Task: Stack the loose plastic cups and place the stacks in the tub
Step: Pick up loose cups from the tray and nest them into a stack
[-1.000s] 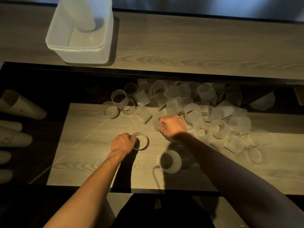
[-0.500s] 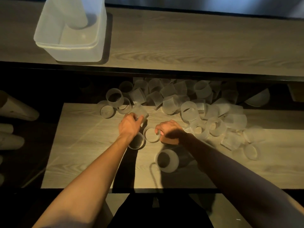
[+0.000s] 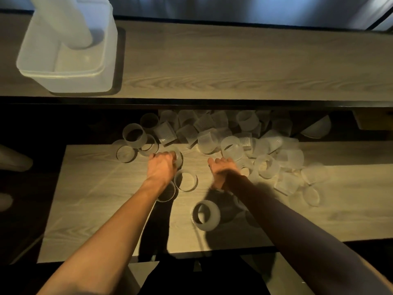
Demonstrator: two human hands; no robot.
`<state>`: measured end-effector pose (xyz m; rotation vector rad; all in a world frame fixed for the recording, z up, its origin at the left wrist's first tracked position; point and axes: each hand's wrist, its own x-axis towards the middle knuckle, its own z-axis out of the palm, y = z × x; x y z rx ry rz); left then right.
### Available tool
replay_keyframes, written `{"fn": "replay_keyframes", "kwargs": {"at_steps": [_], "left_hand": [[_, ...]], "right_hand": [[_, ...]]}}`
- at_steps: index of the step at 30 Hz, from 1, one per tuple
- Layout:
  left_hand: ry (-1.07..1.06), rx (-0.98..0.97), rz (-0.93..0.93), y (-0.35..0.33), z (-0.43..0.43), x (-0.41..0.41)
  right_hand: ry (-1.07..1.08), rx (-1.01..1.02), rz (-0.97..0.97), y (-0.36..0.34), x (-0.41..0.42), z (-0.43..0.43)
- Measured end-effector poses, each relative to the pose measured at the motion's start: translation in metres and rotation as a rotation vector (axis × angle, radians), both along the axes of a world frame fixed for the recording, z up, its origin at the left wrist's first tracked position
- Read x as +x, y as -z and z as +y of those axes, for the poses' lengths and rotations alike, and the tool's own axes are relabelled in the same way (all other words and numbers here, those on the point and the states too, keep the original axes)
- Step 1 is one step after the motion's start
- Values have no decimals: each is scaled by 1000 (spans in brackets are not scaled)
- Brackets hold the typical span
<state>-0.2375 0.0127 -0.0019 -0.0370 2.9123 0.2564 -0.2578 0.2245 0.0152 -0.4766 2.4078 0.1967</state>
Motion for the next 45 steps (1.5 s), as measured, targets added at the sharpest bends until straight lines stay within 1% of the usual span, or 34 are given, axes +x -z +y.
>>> {"fn": "replay_keyframes", "kwargs": {"at_steps": [4, 6, 9, 11, 14, 15, 19, 23, 30, 34, 37, 40, 43, 45], "left_hand": [[64, -11, -41, 6, 3, -2], [66, 51, -28, 6, 4, 2], [56, 138, 53, 1, 0, 16], [45, 177, 90, -5, -2, 27], [39, 199, 72, -7, -2, 42], [33, 204, 71, -7, -3, 47], [-30, 226, 46, -4, -12, 58], [-85, 260, 8, -2, -22, 59], [-147, 366, 28, -1, -21, 58], [-259, 410, 87, -10, -37, 46], [-333, 423, 110, -19, -55, 34], [-368, 411, 158, -27, -74, 22], [-394, 291, 198, -30, -90, 5], [-385, 203, 156, -29, -98, -7]], "right_hand": [[78, -98, 49, -1, 3, -1], [196, -150, 4, -5, -2, -3], [379, -197, -98, -7, -10, -5], [374, -193, -190, -6, -17, -4], [302, -106, -287, -1, -21, -10], [279, -89, -276, 3, -20, -13], [210, -92, -95, 13, -12, -24], [239, -104, 44, 8, -4, -32], [205, -114, 111, -4, -3, -38], [209, -297, 215, -20, -18, -64], [162, -448, 370, -27, -27, -93], [167, -552, 337, -29, -35, -125], [94, -529, 288, -26, -43, -149], [24, -478, 264, -22, -46, -159]]}}
